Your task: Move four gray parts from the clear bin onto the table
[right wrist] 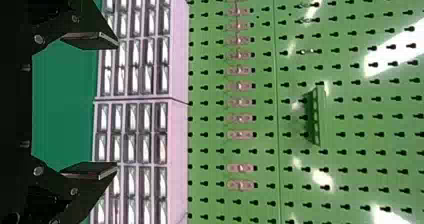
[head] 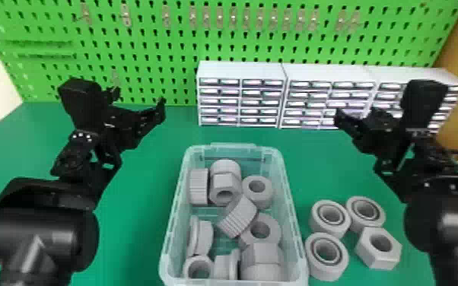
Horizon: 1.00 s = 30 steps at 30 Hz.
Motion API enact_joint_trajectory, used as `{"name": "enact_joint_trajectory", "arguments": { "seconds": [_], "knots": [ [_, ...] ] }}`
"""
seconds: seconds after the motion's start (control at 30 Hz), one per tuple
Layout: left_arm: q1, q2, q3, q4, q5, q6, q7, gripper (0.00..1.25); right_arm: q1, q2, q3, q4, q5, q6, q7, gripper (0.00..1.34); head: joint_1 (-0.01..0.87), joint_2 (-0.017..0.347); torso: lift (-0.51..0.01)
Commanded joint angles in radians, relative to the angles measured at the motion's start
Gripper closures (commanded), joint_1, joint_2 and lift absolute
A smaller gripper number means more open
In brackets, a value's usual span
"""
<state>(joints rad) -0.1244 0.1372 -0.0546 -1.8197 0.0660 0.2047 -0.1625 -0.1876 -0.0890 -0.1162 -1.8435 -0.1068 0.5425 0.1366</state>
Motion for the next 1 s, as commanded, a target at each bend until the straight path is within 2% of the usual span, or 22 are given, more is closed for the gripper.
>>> {"name": "enact_joint_trajectory", "arguments": {
  "seconds": [0.0,0.23,0.57,0.83,0.97],
  "knots": [
    [0.000,0.002,-0.011,0.002,-0.003,-0.001,0.000,0.24,0.023,0.000,-0.031,-0.028,-0.004,0.005,0.000,0.40,0.678,0.034,-0.050],
    [0.003,0.005,-0.011,-0.007,0.005,-0.001,0.000,0.24,0.068,0.011,-0.056,-0.072,-0.004,0.022,0.000,0.40,0.678,0.034,-0.050],
    [0.019,0.005,-0.013,-0.020,0.015,-0.001,0.024,0.24,0.063,0.008,-0.025,-0.069,-0.004,0.024,0.000,0.40,0.678,0.034,-0.050],
    [0.019,0.007,0.005,-0.029,-0.002,-0.001,0.024,0.24,0.046,-0.020,0.001,-0.059,-0.019,0.014,0.000,0.40,0.678,0.034,-0.050],
    [0.015,0.009,0.016,-0.033,-0.009,-0.001,0.024,0.24,0.054,-0.024,-0.007,-0.059,-0.028,-0.012,0.000,0.40,0.678,0.034,-0.050]
  ]
}}
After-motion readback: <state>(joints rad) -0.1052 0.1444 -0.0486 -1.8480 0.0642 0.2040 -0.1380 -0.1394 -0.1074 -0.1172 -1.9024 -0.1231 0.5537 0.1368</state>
